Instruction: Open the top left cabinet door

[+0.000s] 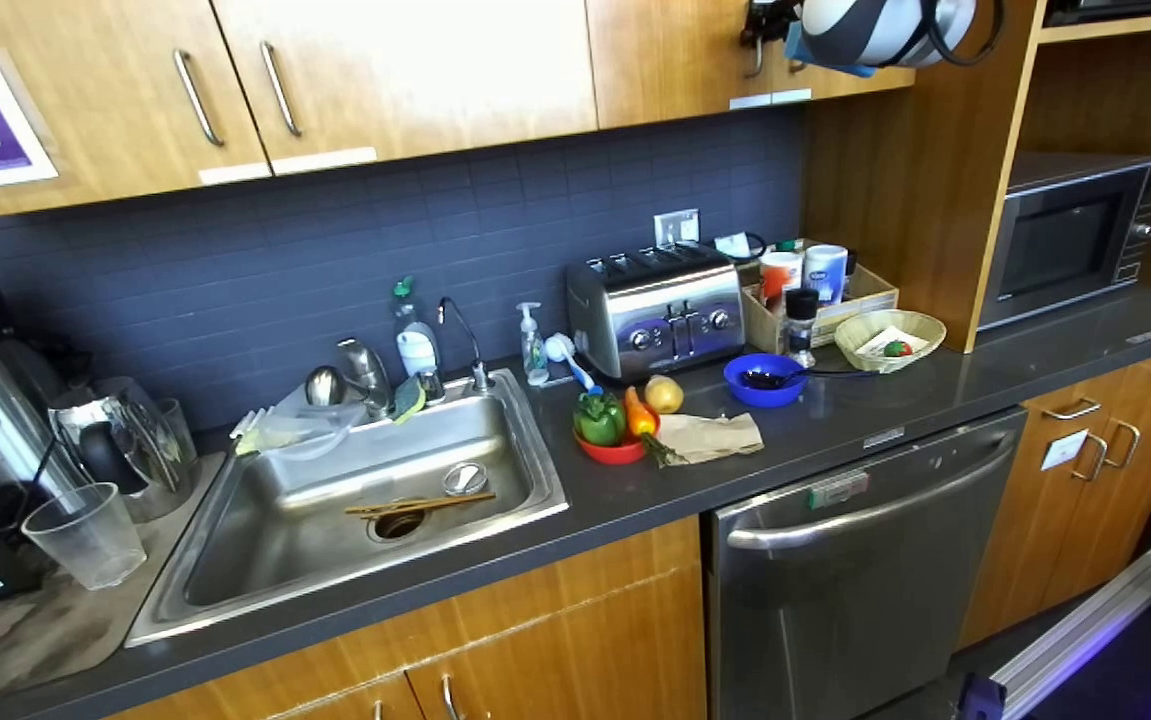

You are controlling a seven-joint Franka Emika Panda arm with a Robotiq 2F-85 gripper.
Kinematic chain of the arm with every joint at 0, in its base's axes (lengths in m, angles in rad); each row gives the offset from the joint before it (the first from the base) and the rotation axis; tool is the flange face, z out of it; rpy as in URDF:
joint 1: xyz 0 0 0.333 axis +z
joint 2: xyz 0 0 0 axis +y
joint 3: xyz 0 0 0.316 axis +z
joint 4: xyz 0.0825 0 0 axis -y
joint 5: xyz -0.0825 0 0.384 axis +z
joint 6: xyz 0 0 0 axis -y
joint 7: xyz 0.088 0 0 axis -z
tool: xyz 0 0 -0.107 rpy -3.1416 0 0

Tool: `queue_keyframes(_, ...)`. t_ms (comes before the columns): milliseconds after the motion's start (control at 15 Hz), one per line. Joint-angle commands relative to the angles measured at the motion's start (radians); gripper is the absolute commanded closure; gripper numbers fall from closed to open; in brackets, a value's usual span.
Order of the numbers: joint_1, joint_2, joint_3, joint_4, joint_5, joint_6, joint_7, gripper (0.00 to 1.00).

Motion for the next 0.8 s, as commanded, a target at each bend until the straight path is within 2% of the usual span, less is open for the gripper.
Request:
queue_keyframes(0, -0.049, -0.024, 0.039, -0.021, 0.012, 0.0, 0.002, 0.95)
queue_keyframes(333, -0.095, -0.066, 0.092, -0.082, 0.089, 0.001, -0.067, 0.95)
queue_keyframes(733, -0.126, -0.175, 0.158, -0.198, 0.107, 0.002, -0.094, 0.95)
